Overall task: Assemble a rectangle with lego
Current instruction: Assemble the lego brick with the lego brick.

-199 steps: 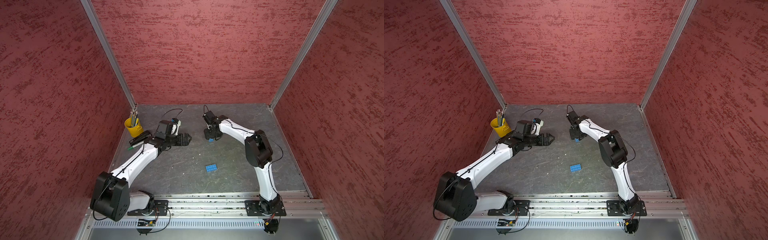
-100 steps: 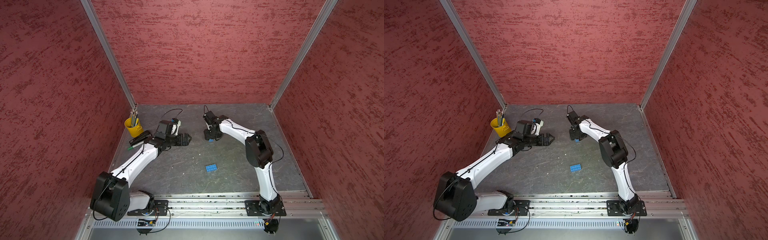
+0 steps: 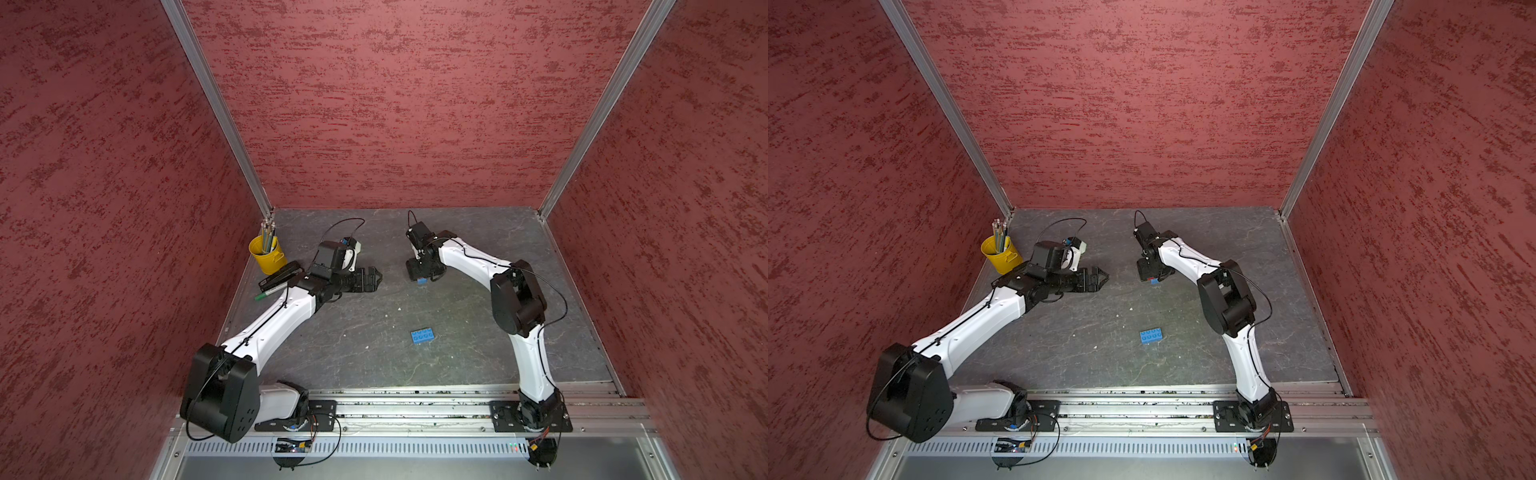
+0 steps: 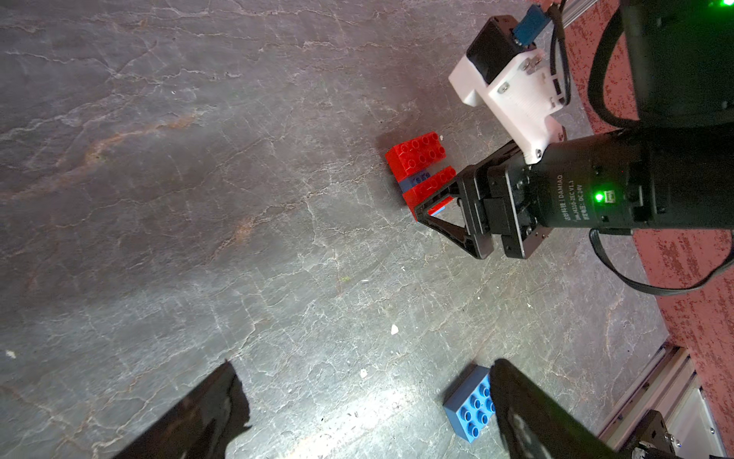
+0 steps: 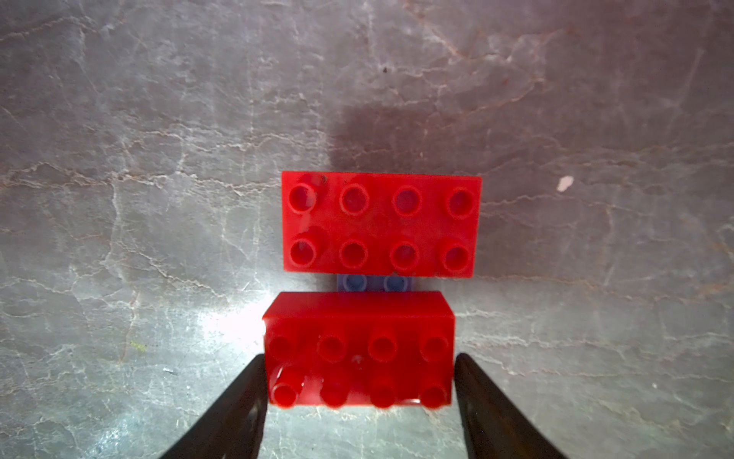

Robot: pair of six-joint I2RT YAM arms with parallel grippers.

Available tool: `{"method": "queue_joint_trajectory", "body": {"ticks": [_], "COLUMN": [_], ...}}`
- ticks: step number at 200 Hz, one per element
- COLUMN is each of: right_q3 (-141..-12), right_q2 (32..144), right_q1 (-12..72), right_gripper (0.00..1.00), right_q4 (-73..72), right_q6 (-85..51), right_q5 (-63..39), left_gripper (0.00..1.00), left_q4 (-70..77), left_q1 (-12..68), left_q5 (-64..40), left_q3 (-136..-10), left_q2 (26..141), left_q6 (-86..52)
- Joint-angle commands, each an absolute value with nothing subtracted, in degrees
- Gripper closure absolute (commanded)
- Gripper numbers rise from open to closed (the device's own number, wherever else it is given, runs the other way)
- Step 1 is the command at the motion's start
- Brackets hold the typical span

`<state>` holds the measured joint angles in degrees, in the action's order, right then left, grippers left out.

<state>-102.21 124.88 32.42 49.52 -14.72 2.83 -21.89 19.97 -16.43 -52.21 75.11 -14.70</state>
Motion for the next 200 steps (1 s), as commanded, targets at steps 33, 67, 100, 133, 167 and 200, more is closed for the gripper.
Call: {"method": "queue_joint_trajectory", "body": {"ticks": [33,67,100,133,167,200], "right_q3": [-101.6,-101.7,-101.7,-101.5,-101.5,-101.1], "right_q2": [122.6,122.7,122.8,123.2,123.3,123.2], "right_q1": [32.0,32.0,32.0,32.0,32.0,32.0], "right_gripper": [0.32,0.38,0.42,0.43,0.44,0.44], "right_q4": [47.5,47.4,47.4,47.3,46.7,45.8], "right_q6": [-14.9,-14.9,-14.4,-13.8,-13.6,-13.7], "right_q5": [3.8,3.8,4.3,5.7,6.0,5.8], "left_gripper": [0.0,0.0,0.0,0.0,0.0,0.0], "left_q4": [-21.9,-22.0,-21.8,-21.6,-21.6,-21.5], "left_q1": [20.2,20.2,20.2,20.2,20.2,20.2], "left_q5": [-16.1,-15.8,-15.9,-16.1,-16.0,-16.1], "left_q3": [-52.0,-52.0,-51.9,-51.8,-51.8,-51.8], "left_q2": [74.5,74.6,75.1,75.3,75.6,75.8], "left_q6": [-14.6,-14.4,-14.4,-14.4,-14.3,-14.3]}}
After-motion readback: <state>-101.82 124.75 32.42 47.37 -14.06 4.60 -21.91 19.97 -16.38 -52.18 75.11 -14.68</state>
